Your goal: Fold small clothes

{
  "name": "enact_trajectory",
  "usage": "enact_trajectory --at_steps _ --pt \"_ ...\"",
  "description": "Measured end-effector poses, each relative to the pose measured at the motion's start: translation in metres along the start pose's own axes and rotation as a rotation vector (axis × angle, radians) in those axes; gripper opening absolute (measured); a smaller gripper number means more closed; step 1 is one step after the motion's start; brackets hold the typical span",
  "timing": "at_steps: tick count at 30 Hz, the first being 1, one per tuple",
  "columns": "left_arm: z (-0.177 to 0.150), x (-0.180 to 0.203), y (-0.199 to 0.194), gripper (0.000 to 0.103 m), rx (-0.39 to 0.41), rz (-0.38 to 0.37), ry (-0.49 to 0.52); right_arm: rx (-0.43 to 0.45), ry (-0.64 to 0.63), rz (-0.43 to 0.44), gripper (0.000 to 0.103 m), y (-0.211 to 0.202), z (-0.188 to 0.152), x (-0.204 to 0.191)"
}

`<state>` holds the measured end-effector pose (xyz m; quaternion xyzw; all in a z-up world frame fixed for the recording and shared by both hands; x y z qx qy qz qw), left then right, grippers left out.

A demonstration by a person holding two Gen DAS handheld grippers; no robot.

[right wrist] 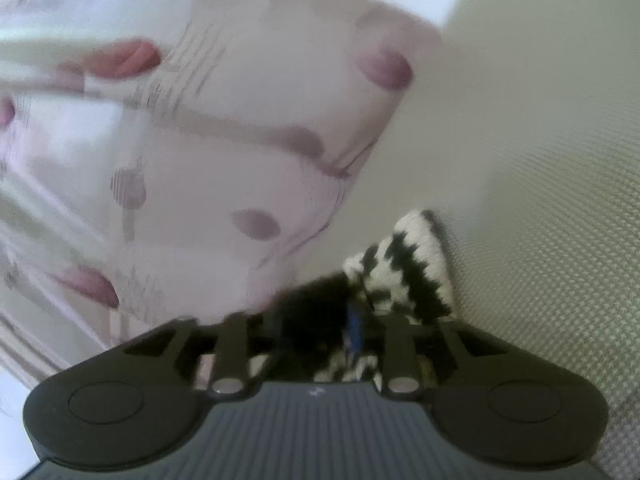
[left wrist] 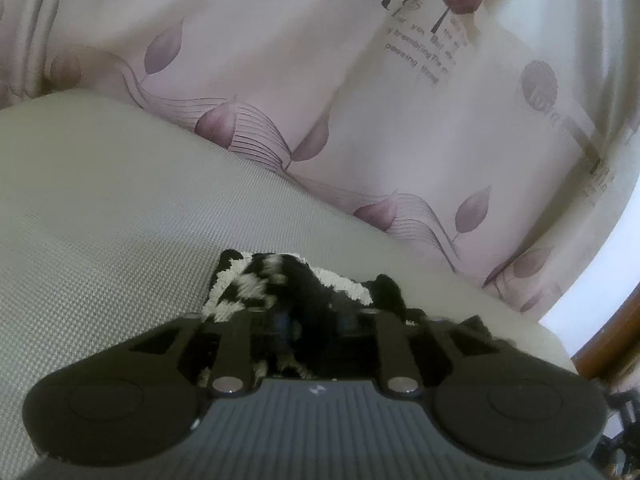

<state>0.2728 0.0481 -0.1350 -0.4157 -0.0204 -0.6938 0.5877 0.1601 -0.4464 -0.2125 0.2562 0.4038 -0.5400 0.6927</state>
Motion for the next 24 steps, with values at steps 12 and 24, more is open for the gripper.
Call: enact_trajectory --at_steps 12,24 --pt "0.018 -0.016 -0.048 0.101 0.138 0.049 0.082 -0.107 -0.453 -0.136 0.081 -0.037 -0.014 -0.028" --pt "-0.033 -0.053 -0.048 0.021 -0.11 0.056 0.145 -0.204 -0.522 -0.202 0.019 -0.032 -0.037 -0.028"
Point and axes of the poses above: each gripper's, at about its wrist camera, not at the fingertips, and y roughly the way its jaws point, x to its right, z to its top, the point moved 9 cm from there along y, roughly the way its jaws point, and after that the axes turned 12 degrees about -y, right-handed, at the moved point
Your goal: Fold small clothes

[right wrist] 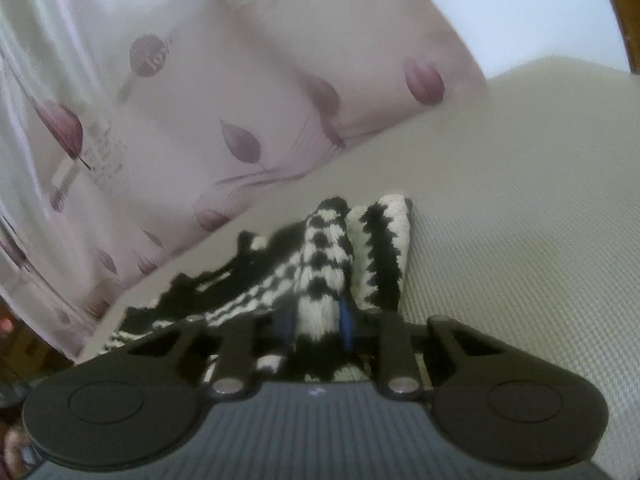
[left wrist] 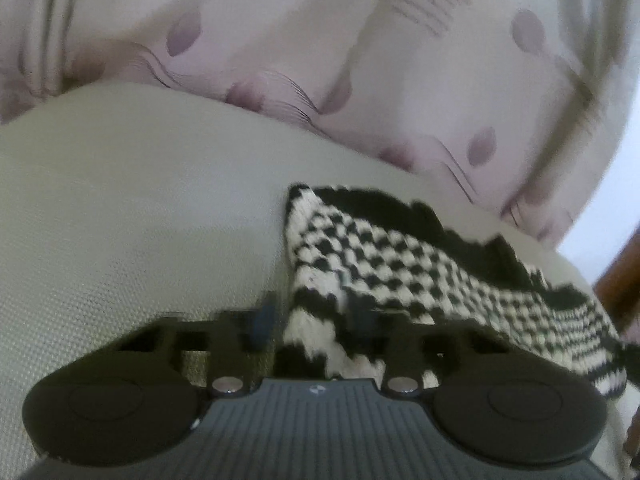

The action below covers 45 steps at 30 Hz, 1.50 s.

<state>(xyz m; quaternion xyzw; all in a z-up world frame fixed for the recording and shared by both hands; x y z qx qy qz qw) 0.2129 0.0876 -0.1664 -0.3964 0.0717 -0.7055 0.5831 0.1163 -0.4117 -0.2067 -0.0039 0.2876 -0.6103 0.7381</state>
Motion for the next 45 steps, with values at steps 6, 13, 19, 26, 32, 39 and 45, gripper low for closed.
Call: enact_trajectory --at_steps 6,13,19,26,32,39,45 --pt "-0.006 -0.007 -0.02 0.017 0.019 -0.006 -0.002 0.006 0.039 0.041 0.021 -0.025 -0.009 0.009" --pt "-0.006 0.0 -0.014 0.032 -0.003 -0.012 0.047 -0.013 0.036 0.056 0.045 -0.034 -0.02 0.001" --pt "-0.011 -0.01 -0.028 0.016 -0.014 -0.026 0.014 -0.055 0.072 0.042 0.012 -0.05 -0.037 0.007" --pt "-0.014 -0.016 -0.024 0.02 0.016 -0.029 0.005 -0.085 0.057 0.013 0.013 -0.054 -0.043 0.014" --pt "-0.007 -0.017 -0.037 0.088 0.126 -0.023 0.008 0.045 -0.024 -0.109 0.021 -0.073 -0.016 0.001" --pt "-0.009 -0.014 -0.037 0.088 0.148 0.041 0.044 0.046 -0.273 -0.074 0.021 -0.027 0.028 -0.058" --pt "-0.013 -0.014 -0.032 0.088 0.124 0.085 0.079 -0.091 -0.339 -0.193 0.019 0.039 0.023 -0.038"
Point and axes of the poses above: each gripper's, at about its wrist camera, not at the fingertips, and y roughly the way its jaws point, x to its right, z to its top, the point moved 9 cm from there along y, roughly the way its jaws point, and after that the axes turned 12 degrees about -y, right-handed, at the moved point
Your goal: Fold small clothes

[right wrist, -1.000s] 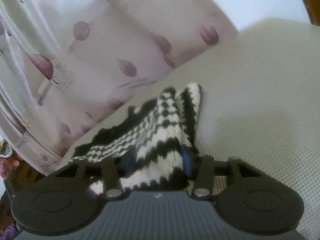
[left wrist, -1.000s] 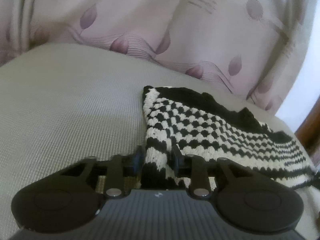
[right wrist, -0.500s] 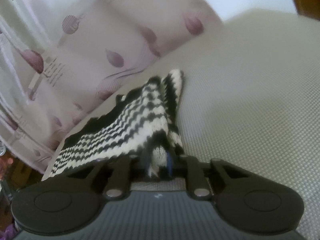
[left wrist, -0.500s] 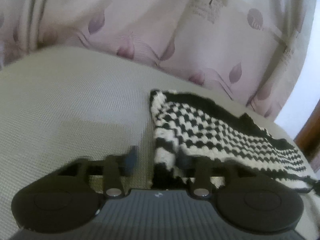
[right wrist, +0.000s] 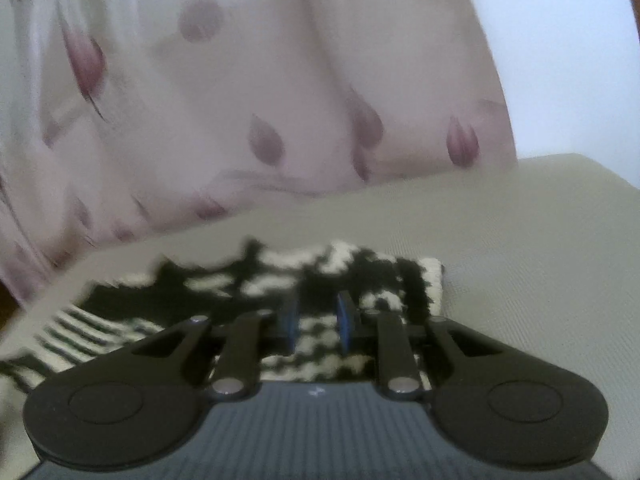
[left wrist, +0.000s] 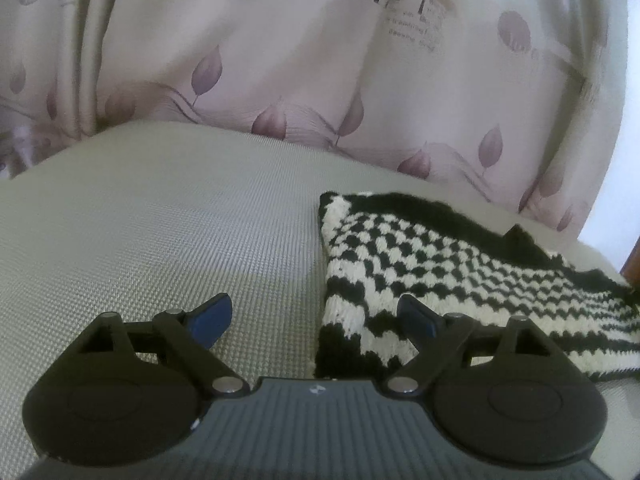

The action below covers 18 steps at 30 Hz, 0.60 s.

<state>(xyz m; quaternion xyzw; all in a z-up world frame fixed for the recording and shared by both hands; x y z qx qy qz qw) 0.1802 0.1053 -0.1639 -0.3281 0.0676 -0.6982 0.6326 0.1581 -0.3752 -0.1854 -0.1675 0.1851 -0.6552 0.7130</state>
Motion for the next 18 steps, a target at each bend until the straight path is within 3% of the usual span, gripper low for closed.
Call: enact_trajectory --at_steps 1,3,18 --pt "-0.0004 -0.0012 0.001 0.088 -0.005 0.006 -0.003 -0.025 -0.022 -0.011 0.019 0.0111 -0.0069 -0.002" --pt "-0.0001 -0.0031 0.0009 0.09 -0.004 0.01 -0.012 0.041 -0.074 -0.021 0.019 0.014 -0.0105 -0.0053" --pt "0.0009 -0.0015 -0.0027 0.097 0.036 0.113 0.042 0.059 -0.087 -0.027 0.021 0.0135 -0.0113 -0.0099"
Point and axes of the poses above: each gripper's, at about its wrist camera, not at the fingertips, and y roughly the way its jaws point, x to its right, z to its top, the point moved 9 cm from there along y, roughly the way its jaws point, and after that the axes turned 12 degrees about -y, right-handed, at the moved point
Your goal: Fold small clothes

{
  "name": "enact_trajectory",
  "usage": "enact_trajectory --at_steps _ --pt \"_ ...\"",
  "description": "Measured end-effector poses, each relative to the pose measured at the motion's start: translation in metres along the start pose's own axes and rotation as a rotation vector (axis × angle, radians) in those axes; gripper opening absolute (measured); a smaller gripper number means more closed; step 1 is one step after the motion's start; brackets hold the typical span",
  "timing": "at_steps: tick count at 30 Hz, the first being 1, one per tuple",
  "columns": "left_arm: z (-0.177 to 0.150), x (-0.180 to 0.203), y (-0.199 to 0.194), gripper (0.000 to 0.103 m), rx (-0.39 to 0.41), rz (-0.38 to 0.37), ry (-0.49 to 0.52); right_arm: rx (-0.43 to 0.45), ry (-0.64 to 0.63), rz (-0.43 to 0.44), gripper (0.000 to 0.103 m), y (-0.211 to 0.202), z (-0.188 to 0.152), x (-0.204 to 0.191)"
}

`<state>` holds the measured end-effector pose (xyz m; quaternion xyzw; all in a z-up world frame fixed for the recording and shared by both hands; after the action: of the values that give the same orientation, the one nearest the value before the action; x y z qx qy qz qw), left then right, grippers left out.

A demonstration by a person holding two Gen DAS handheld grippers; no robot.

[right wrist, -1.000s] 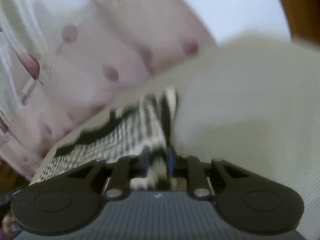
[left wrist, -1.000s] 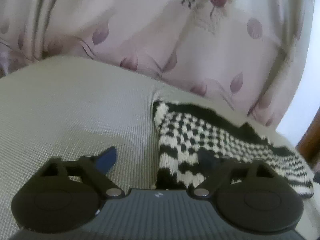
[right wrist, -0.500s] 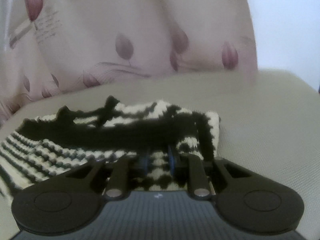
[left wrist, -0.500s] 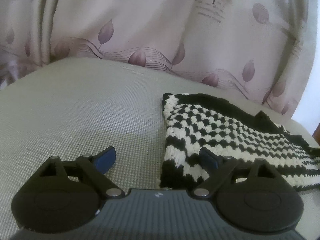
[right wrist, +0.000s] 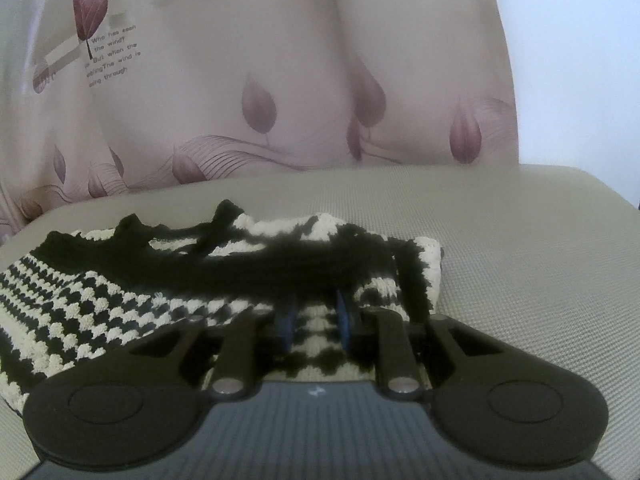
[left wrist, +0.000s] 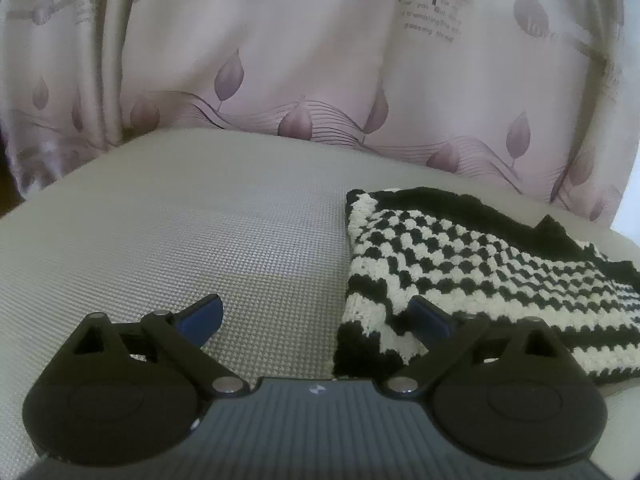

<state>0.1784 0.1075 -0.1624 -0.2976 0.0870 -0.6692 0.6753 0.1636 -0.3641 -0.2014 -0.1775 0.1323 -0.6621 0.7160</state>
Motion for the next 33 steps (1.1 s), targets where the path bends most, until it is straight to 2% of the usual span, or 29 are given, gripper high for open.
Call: enact_trajectory --at_steps 2,13,15,17,21,23,26,28,30,32,33 --pt "0.0 0.0 0.0 0.098 0.003 0.007 0.006 0.002 -0.01 0.003 0.026 0.0 0.001 -0.002" --pt "0.001 0.001 -0.001 0.102 0.013 0.039 0.029 -0.007 -0.061 -0.028 0.026 0.001 0.001 -0.006" --pt "0.003 0.001 -0.002 0.1 0.013 0.008 0.023 -0.006 -0.06 -0.028 0.027 0.001 0.001 -0.006" --pt "0.01 0.003 -0.005 0.096 0.007 -0.071 0.005 -0.003 -0.058 -0.028 0.027 0.001 0.001 -0.005" --pt "0.041 0.005 -0.002 0.089 -0.004 -0.169 -0.04 -0.003 -0.063 -0.03 0.027 0.001 0.001 -0.006" --pt "0.059 0.011 0.013 0.089 -0.046 -0.227 -0.06 -0.002 -0.063 -0.028 0.028 0.0 0.001 -0.006" --pt "0.076 0.02 0.048 0.086 -0.123 -0.257 -0.068 0.001 -0.058 -0.023 0.028 0.0 0.001 -0.005" --pt "0.079 0.027 0.073 0.078 -0.175 -0.272 -0.045 0.003 -0.06 -0.022 0.029 0.0 0.001 -0.005" --pt "0.078 0.033 0.099 0.074 -0.254 -0.279 -0.023 0.005 -0.06 -0.008 0.036 0.0 0.001 -0.006" --pt "0.075 0.036 0.123 0.067 -0.308 -0.27 -0.035 0.007 -0.079 0.015 0.063 0.0 0.002 -0.011" --pt "0.074 0.039 0.129 0.065 -0.319 -0.281 -0.041 0.005 -0.094 0.028 0.068 0.001 0.002 -0.015"
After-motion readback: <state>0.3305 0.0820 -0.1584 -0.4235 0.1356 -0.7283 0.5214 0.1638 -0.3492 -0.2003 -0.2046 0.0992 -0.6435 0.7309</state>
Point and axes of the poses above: each gripper's, at about its wrist camera, not at the fingertips, and y roughly the way its jaws point, x to its right, z to its top, the point moved 9 cm from there along y, roughly the way its jaws point, and after that the axes turned 12 degrees about -y, right-handed, at the moved point
